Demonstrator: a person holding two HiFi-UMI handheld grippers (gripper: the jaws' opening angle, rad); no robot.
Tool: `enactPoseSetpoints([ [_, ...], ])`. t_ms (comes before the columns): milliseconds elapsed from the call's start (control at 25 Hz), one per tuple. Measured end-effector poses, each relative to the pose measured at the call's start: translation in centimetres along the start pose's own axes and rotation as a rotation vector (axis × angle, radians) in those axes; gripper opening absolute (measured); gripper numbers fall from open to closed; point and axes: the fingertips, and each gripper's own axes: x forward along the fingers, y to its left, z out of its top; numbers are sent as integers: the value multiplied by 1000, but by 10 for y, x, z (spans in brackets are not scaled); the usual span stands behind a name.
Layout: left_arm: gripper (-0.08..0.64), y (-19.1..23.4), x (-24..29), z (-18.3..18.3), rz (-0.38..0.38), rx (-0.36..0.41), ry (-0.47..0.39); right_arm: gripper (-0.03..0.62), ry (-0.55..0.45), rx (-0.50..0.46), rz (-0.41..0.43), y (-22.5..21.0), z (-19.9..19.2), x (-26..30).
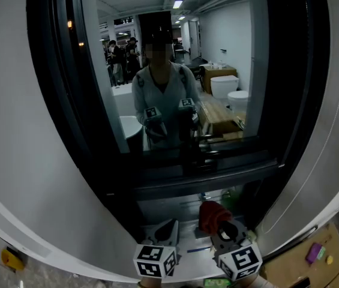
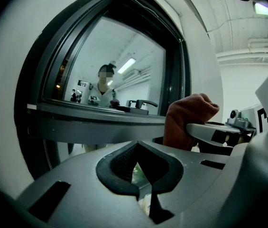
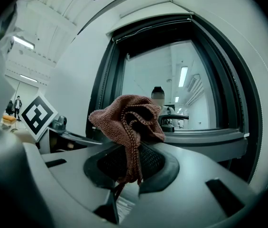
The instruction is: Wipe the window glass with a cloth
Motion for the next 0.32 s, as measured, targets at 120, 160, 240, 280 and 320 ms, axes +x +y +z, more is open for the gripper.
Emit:
enactPoseSetpoints([
  [120,5,1,1,-1,1,-2,2,61,-1,-27,10,0,-1,1],
  [160,5,1,1,-2,2,-2,3,61,-2,-22,10,0,-3,1],
  [240,5,2,0,-3,3,-3,4,61,-1,1,7,1,-6,2],
  [280,5,3,0,-3,4,-4,5,61,0,16,6,2,-7,3],
  [320,5,4,0,-4,5,-4,6,60,2,30,5,3,-8,3],
])
